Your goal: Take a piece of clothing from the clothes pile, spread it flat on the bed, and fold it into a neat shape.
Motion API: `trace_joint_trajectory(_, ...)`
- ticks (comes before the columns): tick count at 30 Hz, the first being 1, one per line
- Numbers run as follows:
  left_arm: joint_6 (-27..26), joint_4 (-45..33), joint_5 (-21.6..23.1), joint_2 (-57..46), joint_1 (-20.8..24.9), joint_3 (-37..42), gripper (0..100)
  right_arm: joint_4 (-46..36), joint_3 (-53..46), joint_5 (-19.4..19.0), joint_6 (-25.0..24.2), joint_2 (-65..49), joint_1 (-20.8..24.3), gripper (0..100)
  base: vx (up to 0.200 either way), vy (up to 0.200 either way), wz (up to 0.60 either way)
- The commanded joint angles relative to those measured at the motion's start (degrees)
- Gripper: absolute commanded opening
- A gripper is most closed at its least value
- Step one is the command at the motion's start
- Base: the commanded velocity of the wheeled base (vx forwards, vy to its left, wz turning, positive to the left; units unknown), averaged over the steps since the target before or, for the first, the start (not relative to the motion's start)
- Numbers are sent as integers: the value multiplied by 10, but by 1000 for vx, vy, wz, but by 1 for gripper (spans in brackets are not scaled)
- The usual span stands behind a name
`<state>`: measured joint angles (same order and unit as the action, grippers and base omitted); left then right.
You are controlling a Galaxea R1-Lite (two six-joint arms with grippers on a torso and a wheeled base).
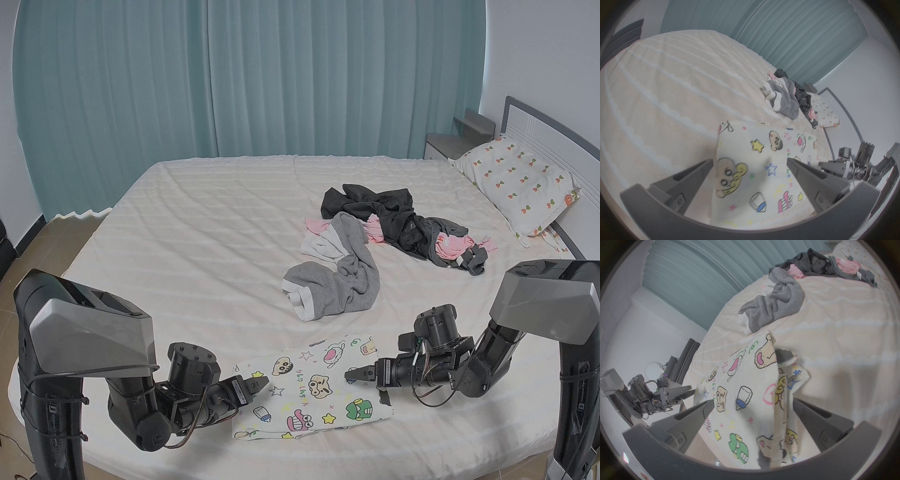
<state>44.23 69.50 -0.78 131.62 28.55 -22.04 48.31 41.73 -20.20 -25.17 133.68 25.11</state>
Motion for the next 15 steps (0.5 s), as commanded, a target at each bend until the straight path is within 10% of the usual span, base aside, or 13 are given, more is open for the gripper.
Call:
trace_joint_trajectory(1, -42, 2, -1, 11, -4, 37, 100, -24, -6, 17, 43, -2, -9, 100, 0, 0, 0)
trace_joint_trajectory(8, -104, -2, -2, 29, -5, 63, 100, -100, -11, 85, 181, 7, -25, 100, 0, 0, 0)
trace_joint_trajectory(15, -119, -9, -2, 29, -6, 74, 100, -99, -15, 98, 191, -14, -36, 100, 0, 0, 0)
